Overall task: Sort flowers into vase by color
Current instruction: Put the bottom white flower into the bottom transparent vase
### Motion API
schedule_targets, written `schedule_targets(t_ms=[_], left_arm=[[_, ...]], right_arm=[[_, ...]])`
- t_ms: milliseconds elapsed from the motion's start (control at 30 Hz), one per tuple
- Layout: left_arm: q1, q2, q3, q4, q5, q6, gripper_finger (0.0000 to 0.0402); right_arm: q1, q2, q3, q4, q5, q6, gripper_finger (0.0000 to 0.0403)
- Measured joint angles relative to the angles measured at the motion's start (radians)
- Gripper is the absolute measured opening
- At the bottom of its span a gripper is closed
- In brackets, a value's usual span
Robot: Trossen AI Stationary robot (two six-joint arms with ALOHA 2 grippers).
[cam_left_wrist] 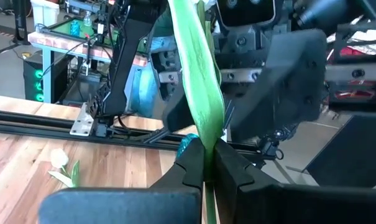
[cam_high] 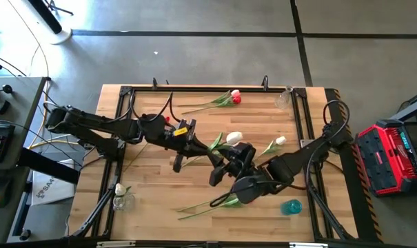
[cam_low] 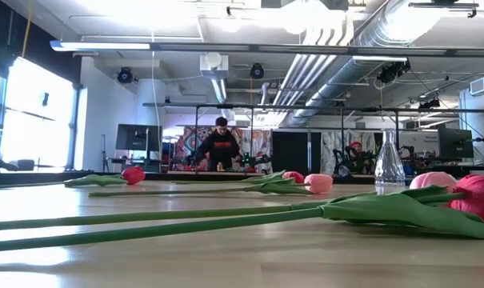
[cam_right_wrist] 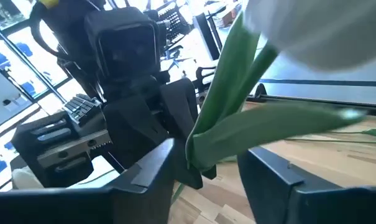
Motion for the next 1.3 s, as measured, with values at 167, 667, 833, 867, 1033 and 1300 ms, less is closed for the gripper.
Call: schedule_targets(t_ms=[167, 667, 833, 867, 1033, 1300], left_arm=[[0.000, 0.000, 0.000, -0.011, 0.000, 0.008, 0.0000], [0.000, 0.000, 0.000, -0.123, 0.011, 0.010, 0.0057], [0.000, 0.000, 0.000, -0.228, 0.080, 0.010, 0.0114], [0.000, 0.000, 0.000, -0.246, 0.091, 0.010, 0.0122], [0.000, 0.000, 0.000, -0.269, 0.192, 0.011, 0.0135], [0.001, 0.000, 0.000, -0.287, 0.250, 0.027, 0.0133]], right_arm=[[0.000, -0.013, 0.000, -0.012, 0.002, -0.001, 0.0098], [-0.046, -0.035, 0.000, -0.054, -0.169, -0.070, 0.0007], [-0.123, -0.037, 0.001, -0.052, -0.435, -0.151, 0.0003], [-0.134, -0.037, 0.001, -0.055, -0.484, -0.162, 0.0003], [-0.162, -0.037, 0.001, -0.099, -0.629, -0.255, 0.0003], [-0.201, -0.040, 0.001, -0.102, -0.795, -0.354, 0.0002]])
